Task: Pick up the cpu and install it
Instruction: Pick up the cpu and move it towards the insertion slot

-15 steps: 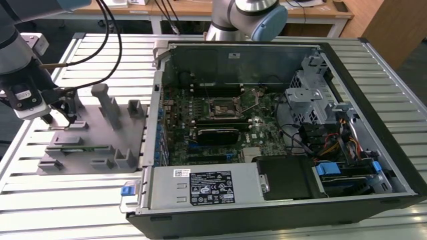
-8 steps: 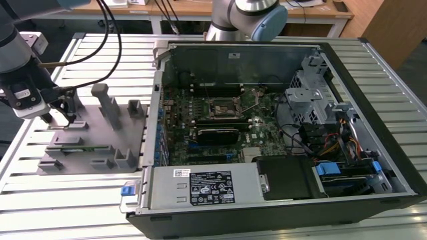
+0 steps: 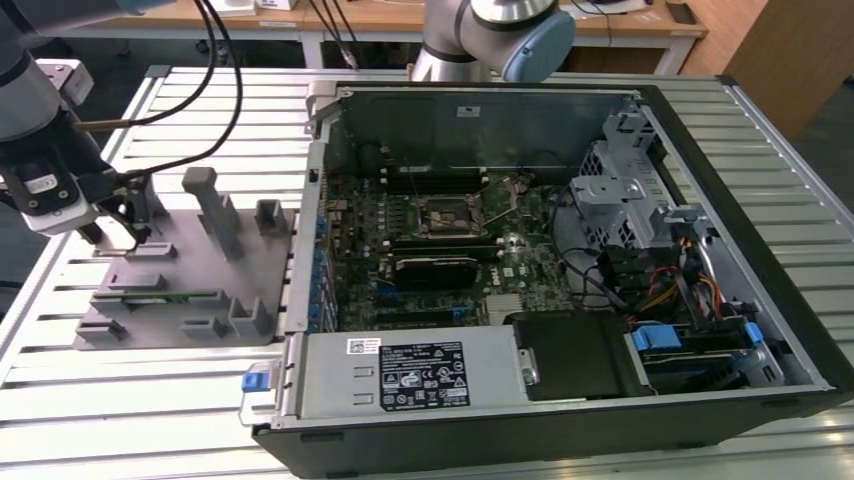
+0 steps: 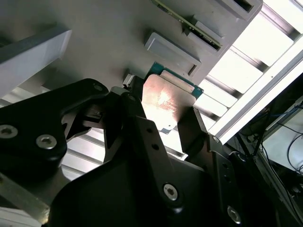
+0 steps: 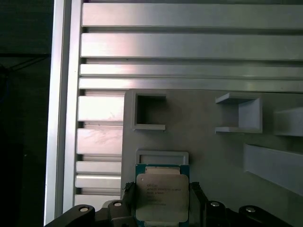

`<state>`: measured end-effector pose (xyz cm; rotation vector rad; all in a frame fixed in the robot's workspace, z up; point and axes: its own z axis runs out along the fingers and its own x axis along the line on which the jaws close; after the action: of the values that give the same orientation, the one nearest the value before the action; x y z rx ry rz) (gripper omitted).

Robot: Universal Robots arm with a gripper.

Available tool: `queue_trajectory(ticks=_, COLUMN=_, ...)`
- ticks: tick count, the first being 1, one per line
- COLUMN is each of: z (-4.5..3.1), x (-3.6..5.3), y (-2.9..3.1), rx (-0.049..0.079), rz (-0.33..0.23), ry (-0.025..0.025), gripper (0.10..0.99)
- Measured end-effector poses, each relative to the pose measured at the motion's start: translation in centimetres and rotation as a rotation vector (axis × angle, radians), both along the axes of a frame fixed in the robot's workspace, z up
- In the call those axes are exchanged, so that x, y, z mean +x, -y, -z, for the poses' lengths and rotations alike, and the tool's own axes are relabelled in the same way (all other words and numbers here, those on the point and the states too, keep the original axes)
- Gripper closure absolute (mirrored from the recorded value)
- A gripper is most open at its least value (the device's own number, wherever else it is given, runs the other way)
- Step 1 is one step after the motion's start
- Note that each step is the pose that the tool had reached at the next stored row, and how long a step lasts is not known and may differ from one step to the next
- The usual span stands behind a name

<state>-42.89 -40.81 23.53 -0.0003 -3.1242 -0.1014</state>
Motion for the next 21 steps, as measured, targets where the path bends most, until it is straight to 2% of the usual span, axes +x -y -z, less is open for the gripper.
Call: queue_trajectory(ticks=21, z=-0.80, x=0.00, y=0.00, rx=0.000, rz=0.000, ry=0.0001, gripper=0.545)
